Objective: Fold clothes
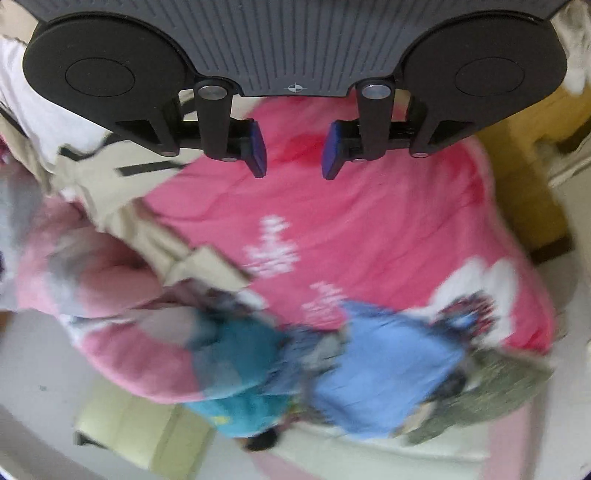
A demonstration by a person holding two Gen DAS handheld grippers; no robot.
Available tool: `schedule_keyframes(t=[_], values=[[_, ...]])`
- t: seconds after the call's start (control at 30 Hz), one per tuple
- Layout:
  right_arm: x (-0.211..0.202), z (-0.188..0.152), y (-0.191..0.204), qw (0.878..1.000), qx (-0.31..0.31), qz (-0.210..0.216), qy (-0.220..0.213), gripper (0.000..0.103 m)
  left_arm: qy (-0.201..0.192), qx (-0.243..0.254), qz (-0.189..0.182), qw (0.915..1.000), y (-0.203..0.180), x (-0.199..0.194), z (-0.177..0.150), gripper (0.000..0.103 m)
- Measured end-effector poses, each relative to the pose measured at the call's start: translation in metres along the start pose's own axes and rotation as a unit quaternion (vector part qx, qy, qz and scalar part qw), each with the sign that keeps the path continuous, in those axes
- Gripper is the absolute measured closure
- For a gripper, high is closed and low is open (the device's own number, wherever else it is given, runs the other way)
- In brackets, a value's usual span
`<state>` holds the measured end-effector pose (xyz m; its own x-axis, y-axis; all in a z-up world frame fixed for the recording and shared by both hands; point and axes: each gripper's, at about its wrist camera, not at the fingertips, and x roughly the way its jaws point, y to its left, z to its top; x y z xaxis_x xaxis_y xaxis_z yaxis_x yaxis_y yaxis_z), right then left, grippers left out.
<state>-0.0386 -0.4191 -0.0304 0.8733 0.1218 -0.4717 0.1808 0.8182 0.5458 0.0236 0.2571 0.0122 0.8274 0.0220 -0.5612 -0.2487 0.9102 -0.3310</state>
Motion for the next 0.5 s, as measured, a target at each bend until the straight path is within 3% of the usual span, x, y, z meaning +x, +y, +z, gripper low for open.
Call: schedule_keyframes(t=[0.17, 0.27, 0.33, 0.37, 0.5], values=[[0.073, -0.013, 0.046, 0.994, -0.074, 0.037, 0.076, 0.085, 0.023, 0.059, -0.086, 0.9943, -0.060, 0.035, -0.013, 0.042], [0.116, -0.021, 0.073, 0.984, -0.117, 0.058, 0.121, 0.086, 0.042, 0.108, -0.124, 0.9855, -0.094, 0.057, -0.025, 0.037], [0.144, -0.026, 0.090, 0.976, -0.144, 0.072, 0.149, 0.086, 0.048, 0.138, -0.135, 0.9800, -0.106, 0.067, -0.033, 0.032], [0.149, -0.020, 0.093, 0.976, -0.138, 0.074, 0.153, 0.100, 0.050, 0.149, -0.139, 0.9779, -0.111, 0.071, -0.035, 0.032], [0.169, 0.003, 0.102, 0.976, -0.113, 0.083, 0.167, 0.099, 0.059, 0.176, -0.156, 0.9701, -0.127, 0.092, -0.041, 0.026]])
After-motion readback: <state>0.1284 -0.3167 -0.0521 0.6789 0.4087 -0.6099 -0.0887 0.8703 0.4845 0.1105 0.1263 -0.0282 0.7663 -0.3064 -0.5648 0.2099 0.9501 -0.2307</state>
